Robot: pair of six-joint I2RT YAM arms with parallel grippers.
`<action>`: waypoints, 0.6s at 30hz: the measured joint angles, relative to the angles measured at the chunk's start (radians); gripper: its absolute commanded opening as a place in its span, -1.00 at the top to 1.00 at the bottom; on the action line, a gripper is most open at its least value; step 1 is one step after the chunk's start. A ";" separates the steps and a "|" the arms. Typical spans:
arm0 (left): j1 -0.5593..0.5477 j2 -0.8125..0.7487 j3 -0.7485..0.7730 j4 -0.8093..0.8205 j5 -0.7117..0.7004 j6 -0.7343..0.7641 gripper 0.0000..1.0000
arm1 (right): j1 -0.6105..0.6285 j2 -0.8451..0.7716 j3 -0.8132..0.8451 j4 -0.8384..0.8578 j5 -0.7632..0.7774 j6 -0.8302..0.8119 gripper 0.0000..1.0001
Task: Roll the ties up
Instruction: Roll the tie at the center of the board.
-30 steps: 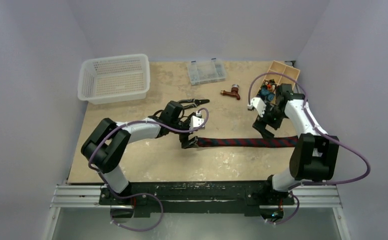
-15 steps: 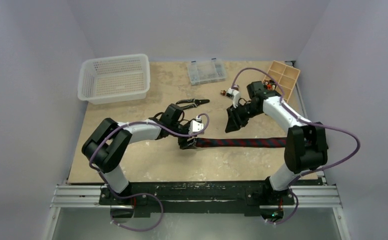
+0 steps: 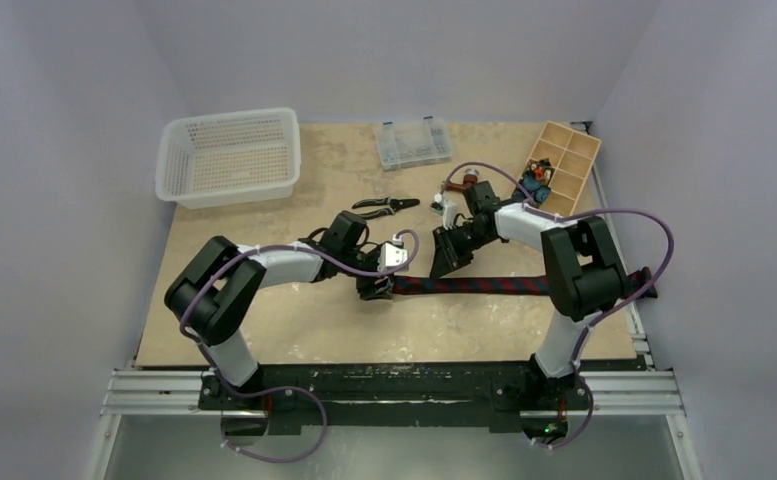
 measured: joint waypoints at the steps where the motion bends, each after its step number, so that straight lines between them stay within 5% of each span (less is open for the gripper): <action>1: -0.002 0.002 0.000 0.008 -0.001 -0.004 -0.09 | 0.006 0.011 0.000 0.011 0.006 0.009 0.79; 8: -0.032 0.024 -0.002 0.063 -0.005 -0.045 0.03 | 0.035 0.071 -0.002 0.047 0.062 0.018 0.89; 18: -0.055 0.031 -0.020 0.120 -0.037 -0.093 0.10 | 0.037 0.011 -0.001 0.016 0.069 0.011 0.67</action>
